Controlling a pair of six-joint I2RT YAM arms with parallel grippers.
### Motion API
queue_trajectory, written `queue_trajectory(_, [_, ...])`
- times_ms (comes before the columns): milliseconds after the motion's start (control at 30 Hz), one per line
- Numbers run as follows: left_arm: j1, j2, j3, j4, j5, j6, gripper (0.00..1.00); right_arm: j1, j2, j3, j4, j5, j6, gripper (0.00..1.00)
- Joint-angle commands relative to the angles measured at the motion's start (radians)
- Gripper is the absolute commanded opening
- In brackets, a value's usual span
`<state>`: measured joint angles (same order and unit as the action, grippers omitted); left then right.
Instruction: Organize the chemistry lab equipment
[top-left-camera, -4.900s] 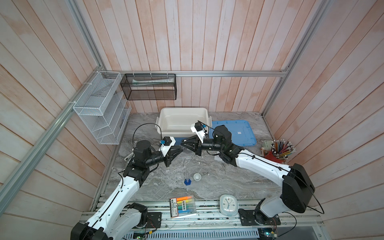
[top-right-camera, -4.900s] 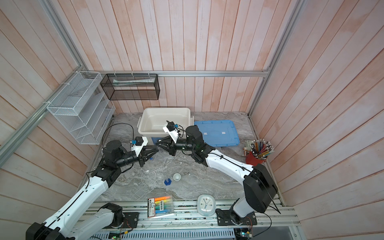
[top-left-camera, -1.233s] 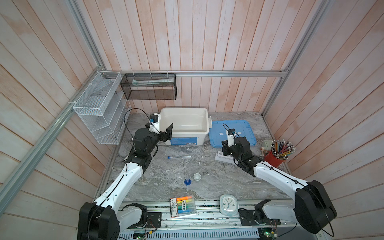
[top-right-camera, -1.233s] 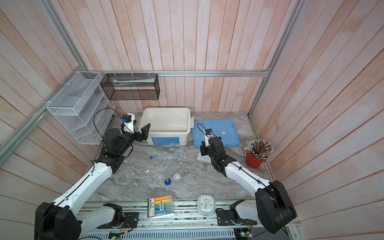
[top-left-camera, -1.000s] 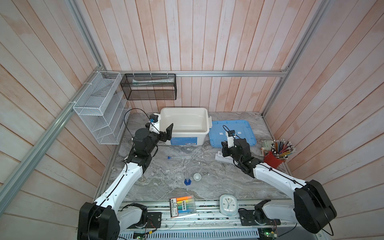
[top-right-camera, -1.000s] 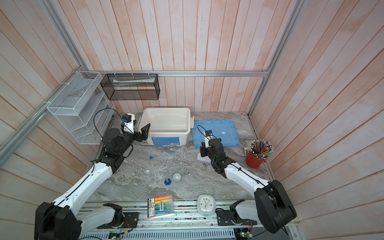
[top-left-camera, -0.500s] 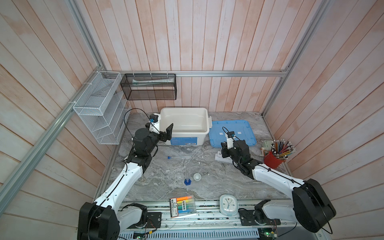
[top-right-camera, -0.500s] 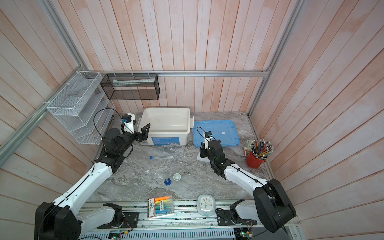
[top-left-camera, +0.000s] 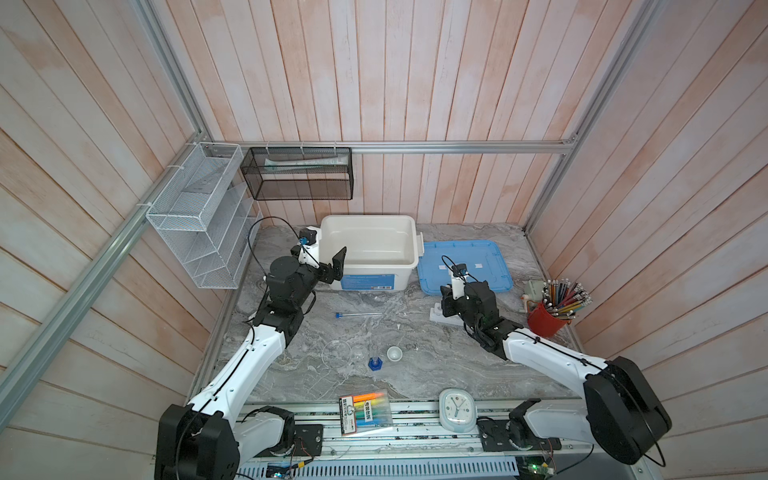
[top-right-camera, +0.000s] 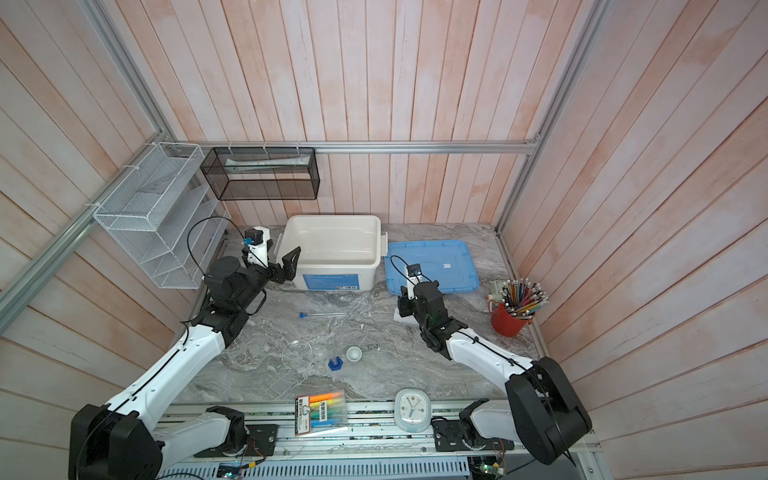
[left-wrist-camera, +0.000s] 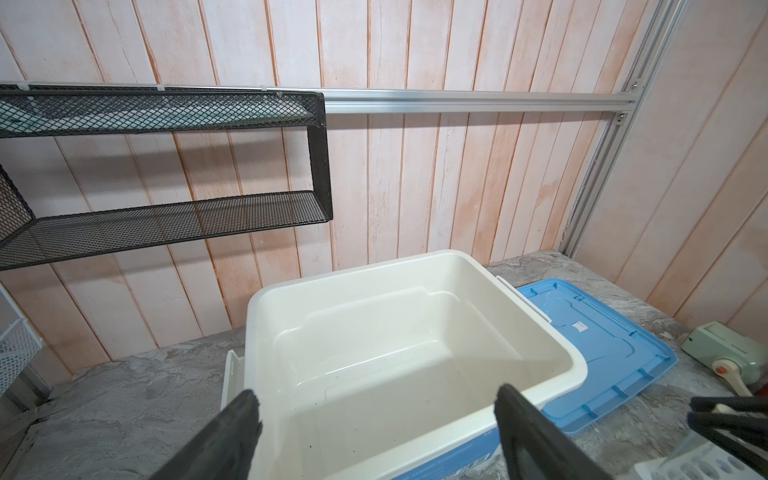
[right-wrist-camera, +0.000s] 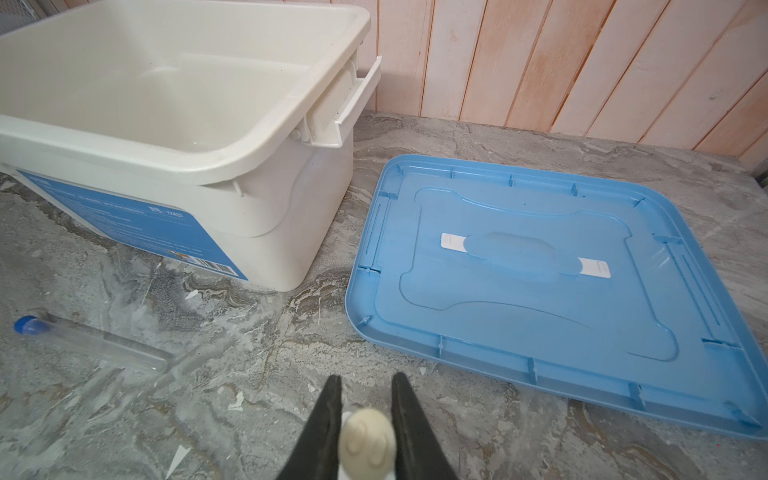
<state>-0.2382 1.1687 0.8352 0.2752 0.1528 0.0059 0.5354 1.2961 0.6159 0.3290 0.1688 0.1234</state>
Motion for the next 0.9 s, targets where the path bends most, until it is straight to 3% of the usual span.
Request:
queue_trajectory(0, [0.0,0.028,-0.004,-0.048,0.014,0.021,0.9,0.008,0.004,0.012,-0.004,0.031,-0.007,0.3])
queue_trajectory(367, [-0.013,-0.005,0.017,-0.156,0.055,0.062,0.88,0.008,-0.104,0.096,-0.109,0.039,-0.043,0.48])
queue_trajectory(567, [-0.014,-0.131,-0.116,-0.187,0.193,0.186,0.87,-0.016,-0.145,0.165,-0.218,-0.058,-0.11,0.5])
queue_trajectory(733, [-0.014,-0.161,-0.136,-0.278,0.134,0.24,0.76,-0.019,-0.174,0.241,-0.317,-0.093,-0.161,0.5])
queue_trajectory(867, [-0.013,-0.123,-0.126,-0.317,0.068,0.257,0.59,-0.018,-0.213,0.253,-0.321,-0.123,-0.178,0.5])
